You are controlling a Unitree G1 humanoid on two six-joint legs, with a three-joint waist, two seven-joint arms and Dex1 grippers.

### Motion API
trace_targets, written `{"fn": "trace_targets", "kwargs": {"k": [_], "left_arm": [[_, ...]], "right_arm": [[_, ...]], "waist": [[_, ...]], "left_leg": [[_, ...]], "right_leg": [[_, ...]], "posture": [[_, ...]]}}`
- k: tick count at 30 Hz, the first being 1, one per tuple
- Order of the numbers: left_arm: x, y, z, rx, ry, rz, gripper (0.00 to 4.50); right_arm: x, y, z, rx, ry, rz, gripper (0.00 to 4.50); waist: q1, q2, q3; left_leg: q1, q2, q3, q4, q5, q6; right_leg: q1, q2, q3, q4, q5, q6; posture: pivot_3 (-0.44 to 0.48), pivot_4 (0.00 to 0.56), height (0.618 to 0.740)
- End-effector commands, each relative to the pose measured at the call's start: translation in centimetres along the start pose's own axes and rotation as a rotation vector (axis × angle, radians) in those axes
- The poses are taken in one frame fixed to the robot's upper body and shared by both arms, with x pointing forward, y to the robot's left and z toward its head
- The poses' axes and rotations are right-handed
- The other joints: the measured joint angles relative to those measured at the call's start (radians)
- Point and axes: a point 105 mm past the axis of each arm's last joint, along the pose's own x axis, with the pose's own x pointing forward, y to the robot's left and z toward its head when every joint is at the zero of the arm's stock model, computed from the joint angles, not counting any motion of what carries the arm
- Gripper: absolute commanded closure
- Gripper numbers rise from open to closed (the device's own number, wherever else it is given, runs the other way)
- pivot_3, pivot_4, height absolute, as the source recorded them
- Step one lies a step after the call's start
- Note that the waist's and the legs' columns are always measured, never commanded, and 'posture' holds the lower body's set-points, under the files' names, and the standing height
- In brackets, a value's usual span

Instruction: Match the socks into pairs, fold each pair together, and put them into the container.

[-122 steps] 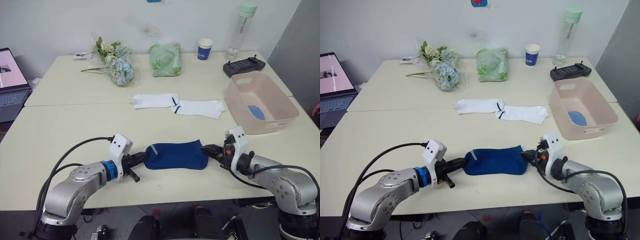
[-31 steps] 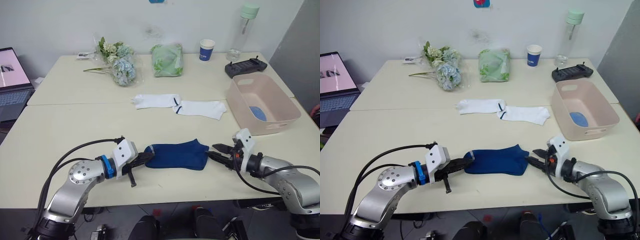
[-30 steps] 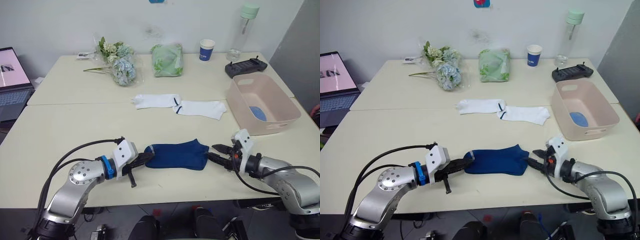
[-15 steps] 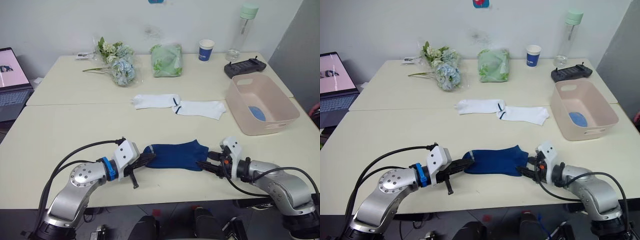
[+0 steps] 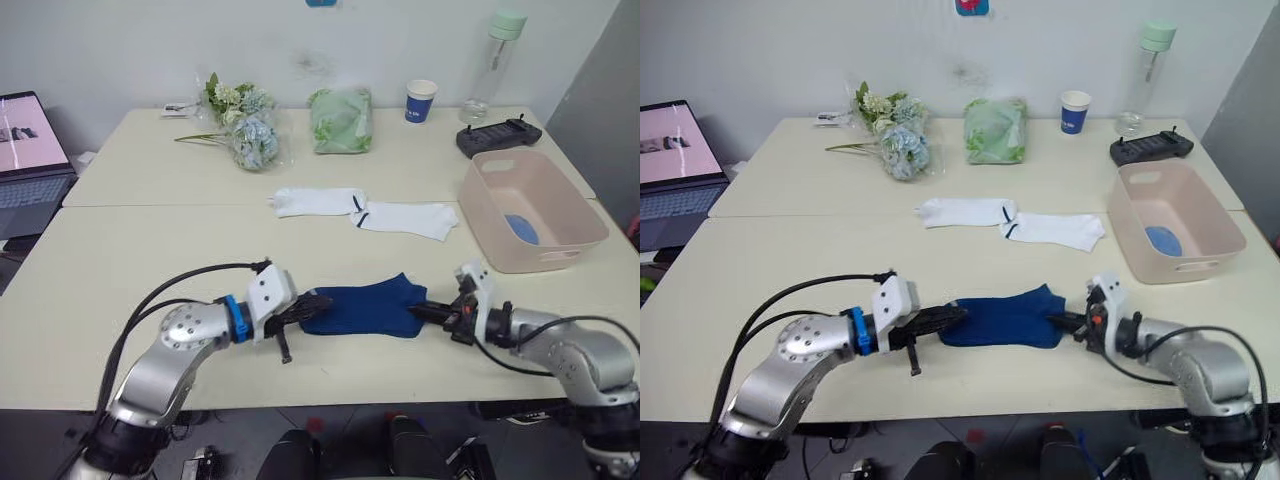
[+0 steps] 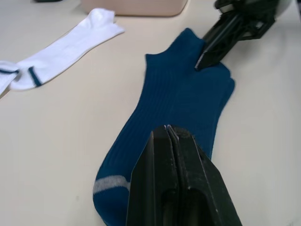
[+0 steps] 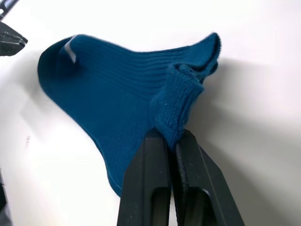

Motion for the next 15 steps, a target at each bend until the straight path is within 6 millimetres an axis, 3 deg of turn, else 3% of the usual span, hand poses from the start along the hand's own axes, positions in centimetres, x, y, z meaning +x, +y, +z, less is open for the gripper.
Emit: {"fn": "trace_targets", "kwargs": {"k": [1, 10, 15], "left_arm": [[1.3, -0.3, -0.1, -0.015, -0.001, -0.059, 4.50], [4.2, 0.3, -2.0, 0.005, 0.063, -0.086, 4.50], [4.9, 0.0, -3.5, -0.055, 0.099, -0.082, 4.50]], "right_arm": [[0.0, -0.2, 0.9, -0.028, -0.014, 0.053, 4.47], [0.3, -0.8, 1.5, -0.061, 0.011, 0.112, 4.47], [0.0, 0.8, 2.0, -0.060, -0.004, 0.205, 4.47]], "waist": [[-0.001, 0.000, 0.000], [0.000, 0.000, 0.000], [0.001, 0.000, 0.000]], "left_leg": [[0.000, 0.000, 0.000, 0.000, 0.000, 0.000], [-0.001, 0.001, 0.000, 0.000, 0.000, 0.000], [-0.002, 0.001, 0.000, 0.000, 0.000, 0.000]], "right_leg": [[-0.001, 0.000, 0.000, 0.000, 0.000, 0.000], [-0.002, -0.001, 0.001, 0.001, 0.000, 0.000], [-0.003, -0.001, 0.001, 0.001, 0.000, 0.000]], "posture": [[0.000, 0.150, 0.740], [0.000, 0.150, 0.740], [0.000, 0.150, 0.740]]}}
